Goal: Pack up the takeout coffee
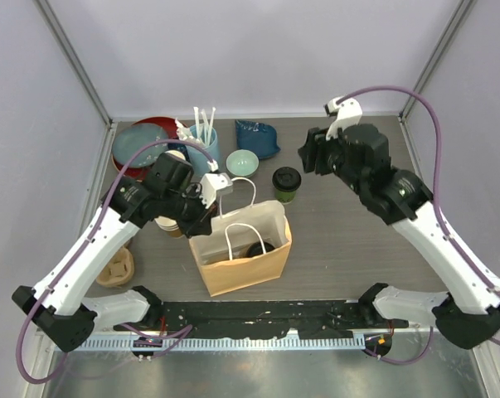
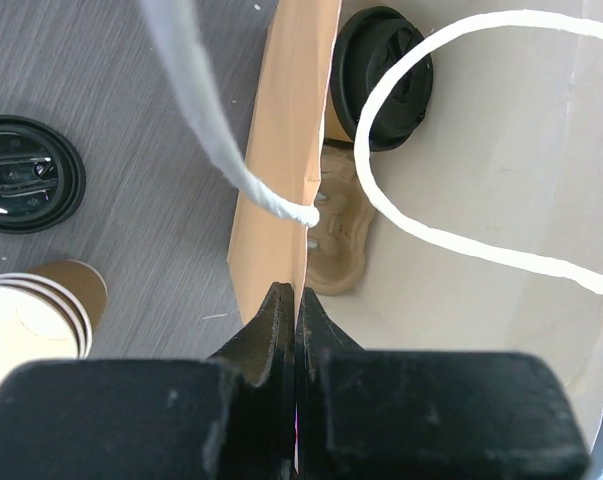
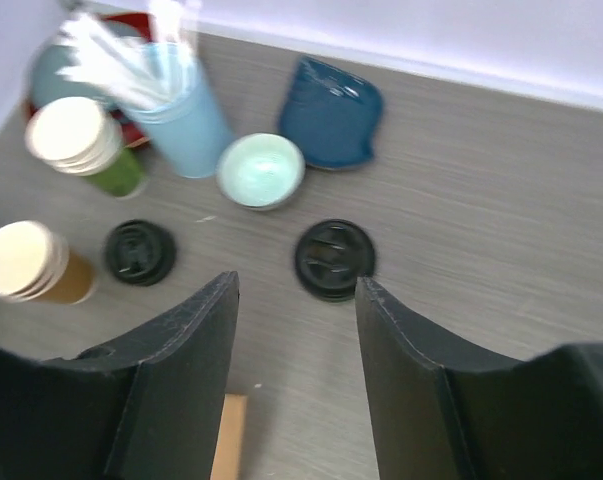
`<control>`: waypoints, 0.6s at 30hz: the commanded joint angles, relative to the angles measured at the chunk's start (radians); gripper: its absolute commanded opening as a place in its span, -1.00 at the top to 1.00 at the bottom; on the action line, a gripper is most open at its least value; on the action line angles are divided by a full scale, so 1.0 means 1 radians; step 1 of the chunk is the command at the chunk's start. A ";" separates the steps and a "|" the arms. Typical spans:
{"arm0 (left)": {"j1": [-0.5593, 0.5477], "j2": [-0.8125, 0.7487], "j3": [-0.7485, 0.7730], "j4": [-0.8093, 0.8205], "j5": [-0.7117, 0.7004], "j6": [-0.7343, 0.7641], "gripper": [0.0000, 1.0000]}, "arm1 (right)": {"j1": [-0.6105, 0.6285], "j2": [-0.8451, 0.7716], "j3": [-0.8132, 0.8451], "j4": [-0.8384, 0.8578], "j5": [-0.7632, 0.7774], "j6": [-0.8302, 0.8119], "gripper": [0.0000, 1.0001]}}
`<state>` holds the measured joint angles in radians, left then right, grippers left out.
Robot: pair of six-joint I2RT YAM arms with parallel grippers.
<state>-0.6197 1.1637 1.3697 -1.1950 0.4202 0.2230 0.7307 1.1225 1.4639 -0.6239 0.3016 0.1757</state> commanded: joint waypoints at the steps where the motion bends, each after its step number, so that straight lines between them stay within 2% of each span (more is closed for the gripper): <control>1: 0.024 -0.050 -0.020 -0.008 0.006 0.018 1.00 | -0.210 0.117 -0.013 -0.010 -0.204 -0.011 -0.08; 5: 0.064 -0.076 -0.060 -0.017 -0.003 0.027 1.00 | -0.217 0.238 0.001 0.019 -0.331 -0.120 -0.07; 13: 0.159 -0.102 -0.067 -0.046 -0.034 0.035 1.00 | -0.215 0.486 0.104 0.013 -0.326 -0.171 0.03; 18: 0.186 -0.095 -0.064 -0.038 -0.020 0.033 1.00 | -0.185 0.543 0.121 0.021 -0.332 -0.173 0.08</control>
<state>-0.4522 1.0779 1.3029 -1.2167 0.4072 0.2443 0.5175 1.6665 1.5284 -0.6289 -0.0097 0.0280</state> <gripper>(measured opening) 0.011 0.464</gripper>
